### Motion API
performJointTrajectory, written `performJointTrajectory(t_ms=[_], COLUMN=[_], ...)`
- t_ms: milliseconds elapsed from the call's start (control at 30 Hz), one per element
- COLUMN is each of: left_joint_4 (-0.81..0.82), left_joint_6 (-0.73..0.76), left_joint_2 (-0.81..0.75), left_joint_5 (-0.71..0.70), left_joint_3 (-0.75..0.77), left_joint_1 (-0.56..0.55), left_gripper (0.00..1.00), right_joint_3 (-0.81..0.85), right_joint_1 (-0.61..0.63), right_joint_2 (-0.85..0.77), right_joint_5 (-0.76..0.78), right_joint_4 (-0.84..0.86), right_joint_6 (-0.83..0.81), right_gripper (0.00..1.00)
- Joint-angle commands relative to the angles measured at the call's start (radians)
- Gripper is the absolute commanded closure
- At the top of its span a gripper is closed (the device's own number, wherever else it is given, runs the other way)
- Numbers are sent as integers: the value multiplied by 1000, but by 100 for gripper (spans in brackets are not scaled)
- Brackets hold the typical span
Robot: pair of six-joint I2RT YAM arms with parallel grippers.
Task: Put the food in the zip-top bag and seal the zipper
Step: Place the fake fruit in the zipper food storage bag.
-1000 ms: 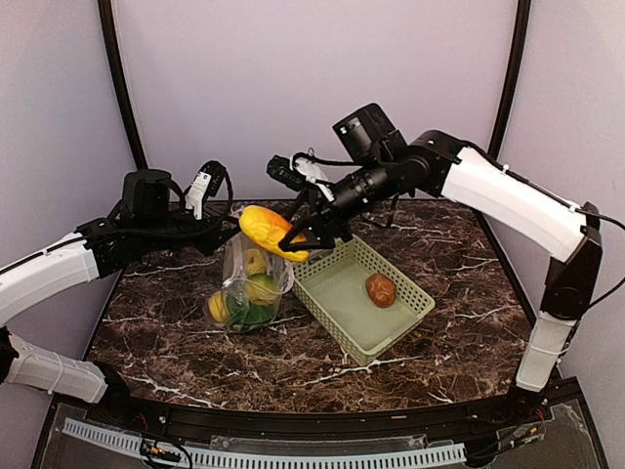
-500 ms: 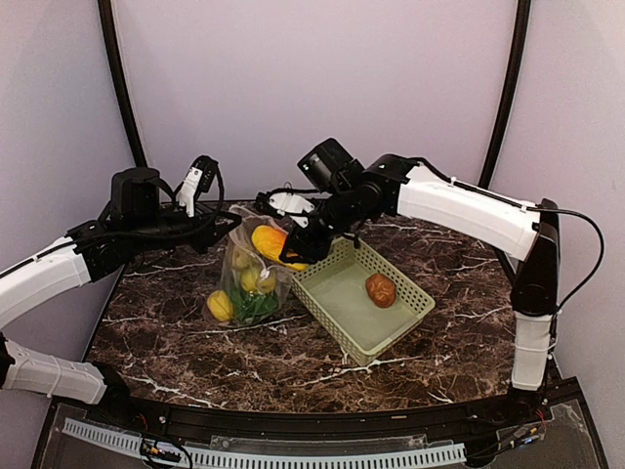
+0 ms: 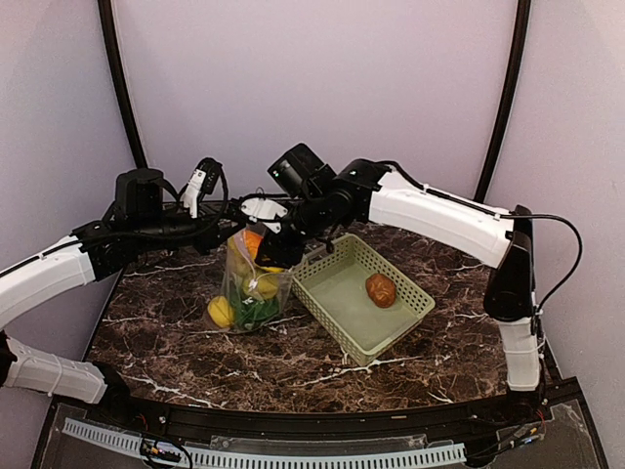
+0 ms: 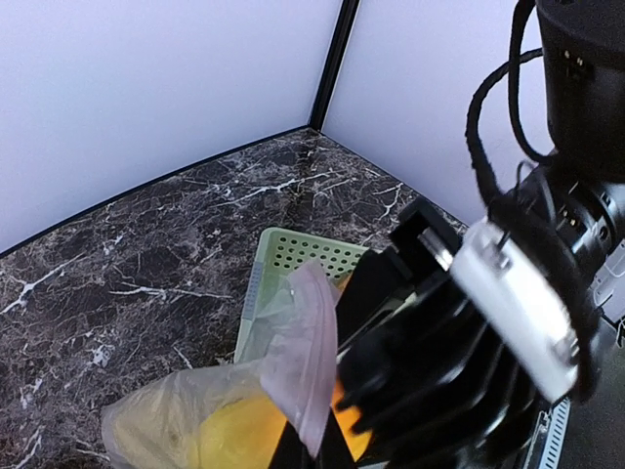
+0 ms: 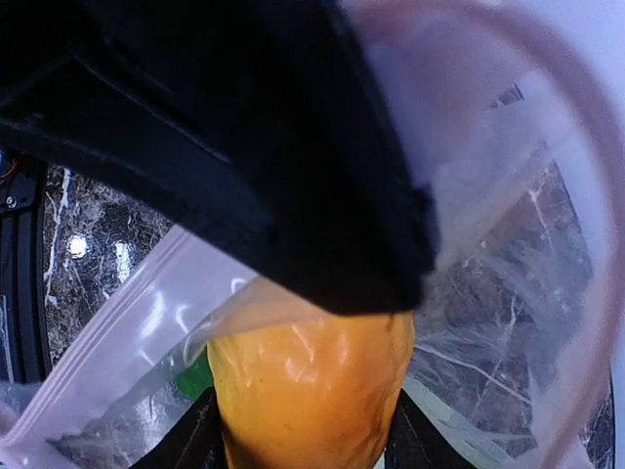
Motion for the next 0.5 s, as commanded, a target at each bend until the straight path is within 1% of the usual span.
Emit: performJointTrajectory(t_ms=[0,33,67,167,267,367,467], left_joint_4=[46,48,47,46,42,32,19], left_joint_6=[-6,-8,-8,-15,-14,-7,-3], left_joint_2=[3,4,6,4,-13,-26,-26], left_joint_5=[31,35,36,34,-1,-61,-74], left_joint_3=[-4,-3,-2,0,-4,-7,1], left_joint_1=[4,4,4,4,4,5,7], left_gripper=[99,99,99,99,99,99,99], right_joint_3=[62,77,94,150,157,114,61], right_joint_1=[26,24,21,21,24,23,22], right_joint_2=[65,75,86,108,89,34,-43], right_joint_5=[77,94,101,118,114,81,8], right_joint_4=[15,22,26,39,40,31,8], right_joint_6=[-6,-6,-7,1,-6,-22,-76], right_gripper=[49,49,47,31,19,15,16])
